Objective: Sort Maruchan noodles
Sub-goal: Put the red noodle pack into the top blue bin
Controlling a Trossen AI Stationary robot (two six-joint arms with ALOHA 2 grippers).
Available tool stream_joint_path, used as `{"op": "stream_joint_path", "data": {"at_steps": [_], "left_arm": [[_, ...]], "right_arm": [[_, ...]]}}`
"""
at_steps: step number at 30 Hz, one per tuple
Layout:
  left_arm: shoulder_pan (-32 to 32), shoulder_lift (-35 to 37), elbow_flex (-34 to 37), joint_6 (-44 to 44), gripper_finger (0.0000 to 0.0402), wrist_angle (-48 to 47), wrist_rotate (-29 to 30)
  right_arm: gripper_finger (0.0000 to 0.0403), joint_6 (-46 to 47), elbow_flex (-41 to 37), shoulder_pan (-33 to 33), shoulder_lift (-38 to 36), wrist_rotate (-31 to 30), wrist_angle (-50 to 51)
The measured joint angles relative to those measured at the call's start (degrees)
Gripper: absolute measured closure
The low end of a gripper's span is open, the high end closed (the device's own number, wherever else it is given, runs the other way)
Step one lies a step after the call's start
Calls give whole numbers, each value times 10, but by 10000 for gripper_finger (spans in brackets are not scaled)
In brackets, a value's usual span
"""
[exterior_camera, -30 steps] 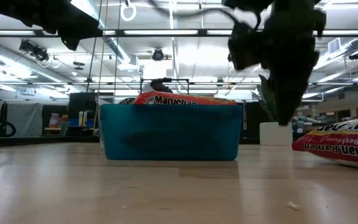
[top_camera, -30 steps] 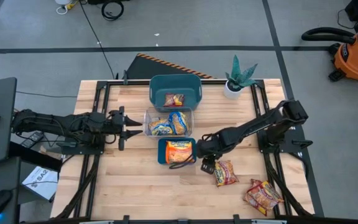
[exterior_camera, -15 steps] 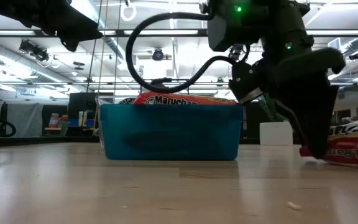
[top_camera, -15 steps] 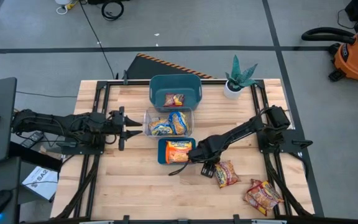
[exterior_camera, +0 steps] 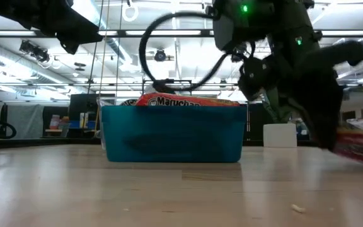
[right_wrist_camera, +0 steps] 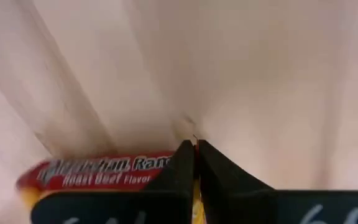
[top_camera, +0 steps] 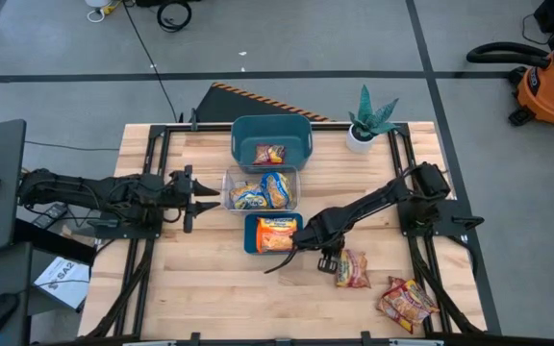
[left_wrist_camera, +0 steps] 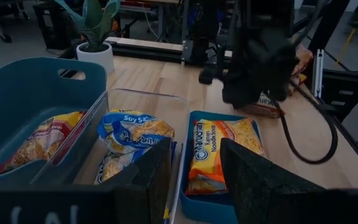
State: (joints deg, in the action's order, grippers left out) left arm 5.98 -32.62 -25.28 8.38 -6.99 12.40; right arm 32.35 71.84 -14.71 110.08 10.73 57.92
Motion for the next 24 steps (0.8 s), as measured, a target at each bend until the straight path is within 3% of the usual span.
{"op": "stream_joint_path", "data": {"at_steps": [7, 15, 21, 24], "left_arm": [[0, 0, 0, 0, 256, -4, 0], [0, 0, 0, 0, 256, -4, 0], [0, 0, 0, -1, 256, -5, 0], [0, 0, 0, -1, 256, -4, 0]], "right_arm": [[374, -29, 69, 27, -56, -134, 132], [390, -94, 163, 94, -137, -385, 204], [379, -257, 228, 150, -179, -548, 128], [386, -410, 230, 189, -192, -533, -14]]}}
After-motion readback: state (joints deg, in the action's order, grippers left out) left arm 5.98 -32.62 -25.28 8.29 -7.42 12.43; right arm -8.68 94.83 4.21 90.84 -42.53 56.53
